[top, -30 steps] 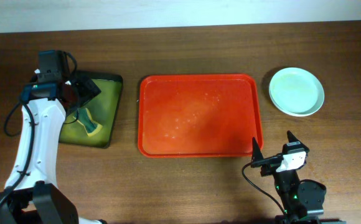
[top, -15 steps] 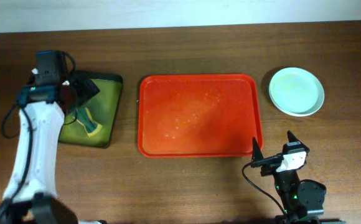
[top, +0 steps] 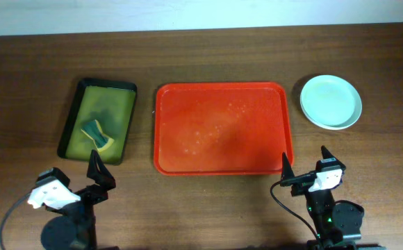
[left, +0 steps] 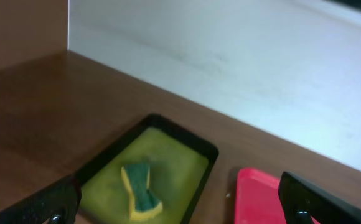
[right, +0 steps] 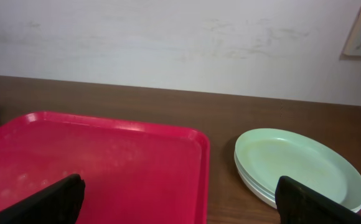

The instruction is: Clean dirty plates on tray and stack at the side

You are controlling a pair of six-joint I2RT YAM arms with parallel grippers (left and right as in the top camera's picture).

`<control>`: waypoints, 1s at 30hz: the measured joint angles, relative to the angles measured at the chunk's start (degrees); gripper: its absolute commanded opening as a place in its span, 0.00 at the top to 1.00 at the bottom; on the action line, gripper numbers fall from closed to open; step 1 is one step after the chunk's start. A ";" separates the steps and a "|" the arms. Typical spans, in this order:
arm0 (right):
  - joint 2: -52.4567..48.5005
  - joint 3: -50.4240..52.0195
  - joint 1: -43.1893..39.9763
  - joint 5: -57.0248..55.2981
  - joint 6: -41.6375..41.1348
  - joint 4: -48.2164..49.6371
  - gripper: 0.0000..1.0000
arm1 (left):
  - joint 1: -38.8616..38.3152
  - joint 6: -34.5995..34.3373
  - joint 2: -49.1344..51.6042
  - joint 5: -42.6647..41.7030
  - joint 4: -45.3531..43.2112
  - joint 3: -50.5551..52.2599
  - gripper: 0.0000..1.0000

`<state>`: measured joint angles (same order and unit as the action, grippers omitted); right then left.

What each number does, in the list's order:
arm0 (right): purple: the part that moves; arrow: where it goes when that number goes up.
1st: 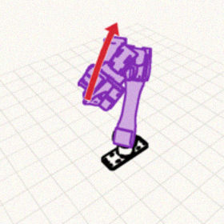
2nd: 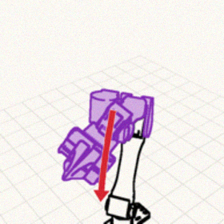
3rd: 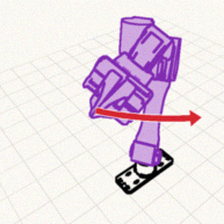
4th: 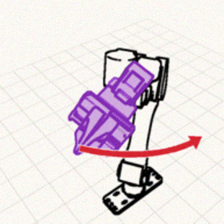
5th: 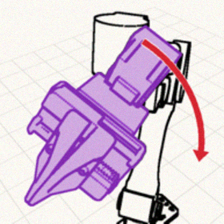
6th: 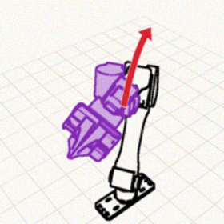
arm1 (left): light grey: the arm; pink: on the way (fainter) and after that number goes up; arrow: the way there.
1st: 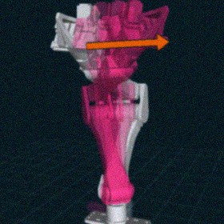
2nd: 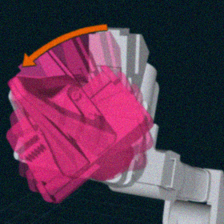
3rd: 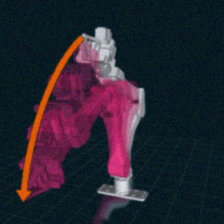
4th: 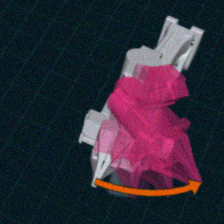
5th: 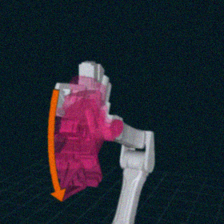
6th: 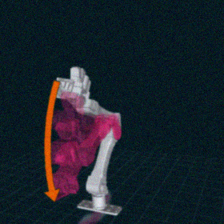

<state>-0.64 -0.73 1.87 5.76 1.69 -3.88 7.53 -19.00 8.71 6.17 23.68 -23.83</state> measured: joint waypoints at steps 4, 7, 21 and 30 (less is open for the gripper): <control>0.02 0.00 0.00 0.02 0.07 0.00 0.02 | -0.07 0.20 -7.72 -2.45 -12.37 13.64 0.00; 0.02 0.00 0.00 0.00 -0.02 0.00 0.02 | -2.05 2.45 -7.91 -3.06 -23.78 19.34 0.01; 0.02 0.00 0.00 0.00 0.04 0.00 0.02 | -2.21 19.28 -8.09 -5.75 -18.95 22.99 0.01; 0.02 0.00 0.00 0.00 0.02 0.00 0.02 | -2.12 19.45 -8.09 -5.77 -18.95 22.99 0.01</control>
